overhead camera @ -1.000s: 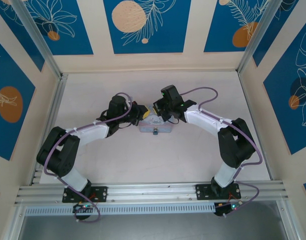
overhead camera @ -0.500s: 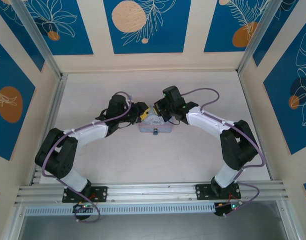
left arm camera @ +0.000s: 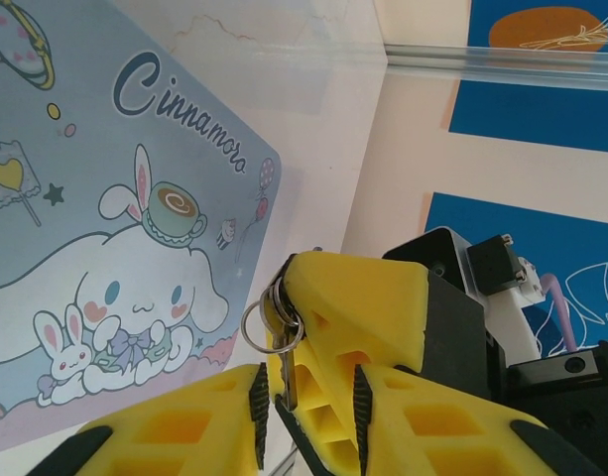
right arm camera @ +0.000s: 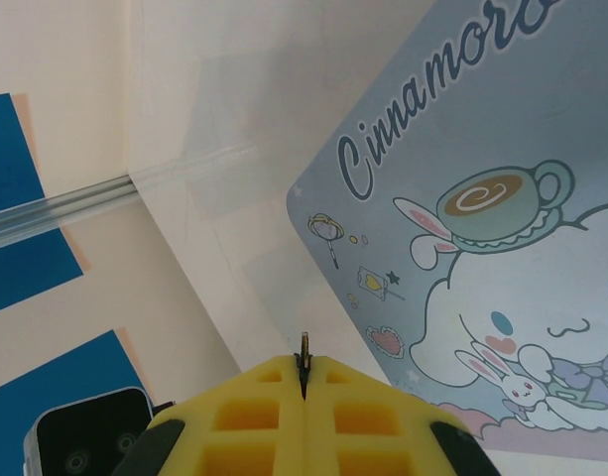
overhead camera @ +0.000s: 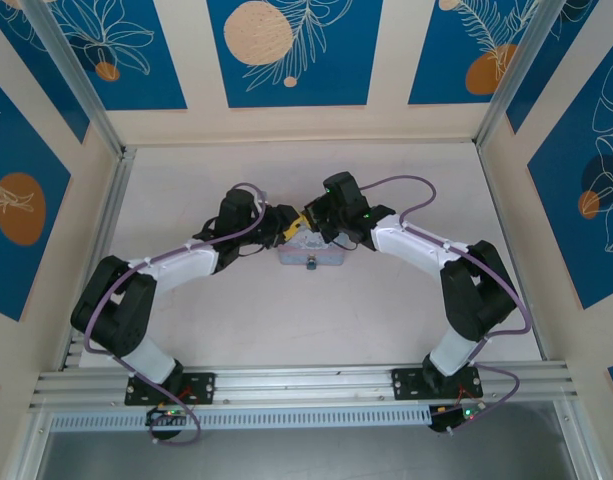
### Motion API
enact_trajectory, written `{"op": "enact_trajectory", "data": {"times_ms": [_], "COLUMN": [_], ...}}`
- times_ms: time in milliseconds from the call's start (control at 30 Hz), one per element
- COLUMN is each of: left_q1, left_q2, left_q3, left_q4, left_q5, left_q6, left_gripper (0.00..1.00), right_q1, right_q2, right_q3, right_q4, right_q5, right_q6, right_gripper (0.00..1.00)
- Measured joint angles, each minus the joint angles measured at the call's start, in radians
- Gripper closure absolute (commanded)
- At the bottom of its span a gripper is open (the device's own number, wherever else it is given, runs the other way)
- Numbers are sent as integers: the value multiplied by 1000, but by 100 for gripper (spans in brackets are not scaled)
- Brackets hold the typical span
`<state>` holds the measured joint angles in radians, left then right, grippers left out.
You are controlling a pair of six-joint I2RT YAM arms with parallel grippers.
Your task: Unlock a padlock with a key
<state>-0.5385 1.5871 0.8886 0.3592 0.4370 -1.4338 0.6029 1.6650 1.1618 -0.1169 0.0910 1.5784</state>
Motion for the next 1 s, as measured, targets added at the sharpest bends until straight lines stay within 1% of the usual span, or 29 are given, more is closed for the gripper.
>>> {"op": "enact_trajectory", "data": {"times_ms": [167, 433, 600, 800, 900, 1000], "left_q1": [-2, -3, -8, -8, -8, -12], "left_q2": [0, 5, 5, 8, 10, 13], "left_q3": [0, 0, 0, 0, 0, 0], "left_q4": [0, 0, 1, 0, 0, 5], "left_q5": [0, 0, 0, 0, 0, 1], "left_q6": [0, -3, -4, -4, -6, -4], "left_gripper": [74, 83, 85, 91, 99, 100], "right_q1": [3, 6, 6, 6, 5, 5], "right_q2": [-1, -21, -26, -28, -35, -41], "right_q3": [-10, -24, -26, -33, -44, -51], "right_q4": [7, 22, 24, 28, 33, 35], "right_q5": [-3, 0, 2, 3, 10, 13], "right_q6": [8, 19, 19, 26, 26, 27], "right_gripper": [100, 100, 100, 100, 100, 100]}}
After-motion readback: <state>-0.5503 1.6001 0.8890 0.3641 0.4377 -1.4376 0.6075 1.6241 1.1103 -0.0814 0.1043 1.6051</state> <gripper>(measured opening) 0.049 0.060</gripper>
